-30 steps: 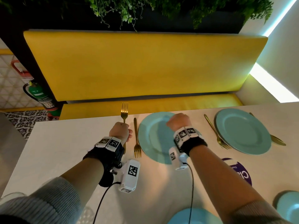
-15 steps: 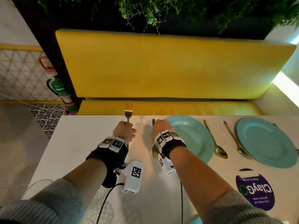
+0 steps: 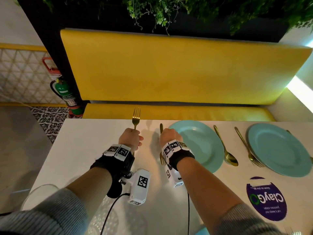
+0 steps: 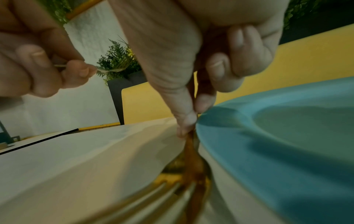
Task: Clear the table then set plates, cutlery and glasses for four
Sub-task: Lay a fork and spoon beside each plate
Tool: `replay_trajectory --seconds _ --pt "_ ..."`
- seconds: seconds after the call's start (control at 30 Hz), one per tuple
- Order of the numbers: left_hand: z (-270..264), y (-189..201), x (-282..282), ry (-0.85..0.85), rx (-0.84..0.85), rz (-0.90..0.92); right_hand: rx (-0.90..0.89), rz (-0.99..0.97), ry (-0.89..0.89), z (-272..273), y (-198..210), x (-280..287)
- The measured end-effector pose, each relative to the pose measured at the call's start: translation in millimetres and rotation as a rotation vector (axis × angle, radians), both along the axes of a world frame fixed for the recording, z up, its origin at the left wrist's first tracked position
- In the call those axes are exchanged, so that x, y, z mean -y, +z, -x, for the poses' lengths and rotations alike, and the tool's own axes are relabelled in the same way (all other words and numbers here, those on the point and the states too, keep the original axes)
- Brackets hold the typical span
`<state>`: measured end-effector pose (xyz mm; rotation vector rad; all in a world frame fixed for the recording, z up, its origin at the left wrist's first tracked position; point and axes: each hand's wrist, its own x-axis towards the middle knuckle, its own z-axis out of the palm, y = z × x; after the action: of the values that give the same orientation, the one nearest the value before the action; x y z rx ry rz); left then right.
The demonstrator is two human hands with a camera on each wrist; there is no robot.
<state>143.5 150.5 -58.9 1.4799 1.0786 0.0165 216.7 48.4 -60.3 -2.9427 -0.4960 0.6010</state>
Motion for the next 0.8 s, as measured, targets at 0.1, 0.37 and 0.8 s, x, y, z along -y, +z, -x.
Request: replay_trajectory --seconds 0.1,0.37,0.8 --pt "1 1 2 0.005 0.002 -0.004 -0.011 -0.014 -0.006 -1 -1 1" --pt "6 4 9 0.012 0.022 0.006 -0.049 -0.031 -0.021 -1 -1 5" --pt "57 61 61 -0.120 0.209 0.187 -0.264 -0.657 -0.148 89 59 45"
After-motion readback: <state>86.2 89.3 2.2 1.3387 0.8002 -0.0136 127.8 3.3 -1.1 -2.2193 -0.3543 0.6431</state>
